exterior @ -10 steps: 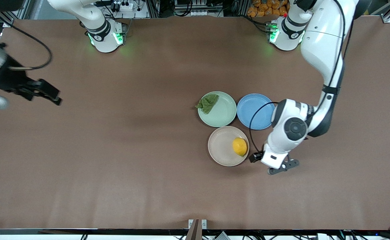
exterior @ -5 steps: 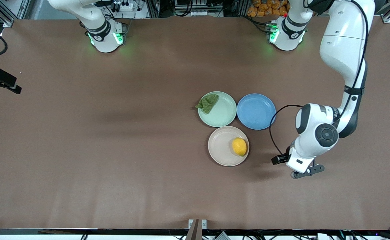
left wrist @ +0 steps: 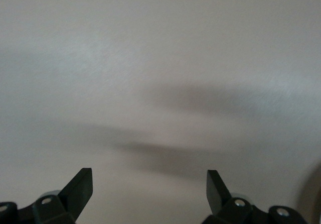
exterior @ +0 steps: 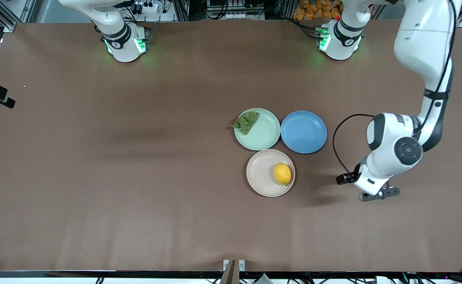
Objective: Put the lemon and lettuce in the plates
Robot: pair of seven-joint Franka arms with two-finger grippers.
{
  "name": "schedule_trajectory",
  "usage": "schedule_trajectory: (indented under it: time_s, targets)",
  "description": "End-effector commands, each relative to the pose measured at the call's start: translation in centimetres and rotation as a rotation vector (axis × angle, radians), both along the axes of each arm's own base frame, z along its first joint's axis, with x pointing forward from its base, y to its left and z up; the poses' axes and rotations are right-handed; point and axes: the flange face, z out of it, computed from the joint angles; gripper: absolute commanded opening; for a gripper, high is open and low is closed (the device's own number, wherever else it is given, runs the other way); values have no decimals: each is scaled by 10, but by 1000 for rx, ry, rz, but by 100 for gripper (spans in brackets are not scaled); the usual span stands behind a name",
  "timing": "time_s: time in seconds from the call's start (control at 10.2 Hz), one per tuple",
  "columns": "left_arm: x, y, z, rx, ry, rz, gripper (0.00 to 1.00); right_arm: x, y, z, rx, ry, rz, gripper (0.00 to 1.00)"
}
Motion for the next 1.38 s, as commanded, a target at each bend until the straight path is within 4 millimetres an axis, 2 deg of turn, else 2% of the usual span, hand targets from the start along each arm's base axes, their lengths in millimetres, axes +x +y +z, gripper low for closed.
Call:
schedule_trajectory:
  time_s: [0.0,0.2,0.49,0.69,0.98,1.08,1.28]
  targets:
    - [-51,6,28,16,17,-31,100,-15,12,7,4,-16,21,100]
    - [-77,8,41,21,21,-34,100,-17,13,7,4,-6,23,100]
    - [-122,13,70,27,6,-34,100,-15,38,2,-44,9,23,100]
    - [-139,32,81,29,-3,-10,100,-20,42,7,-47,6,33,100]
    - [-144,75,85,32,-1,-21,100,-25,36,9,-46,21,26,100]
    - [-141,79,88,28,-7,-17,100,-25,37,9,-46,21,27,100]
    - [-128,72,104,28,-41,-18,100,-25,39,9,-46,23,31,100]
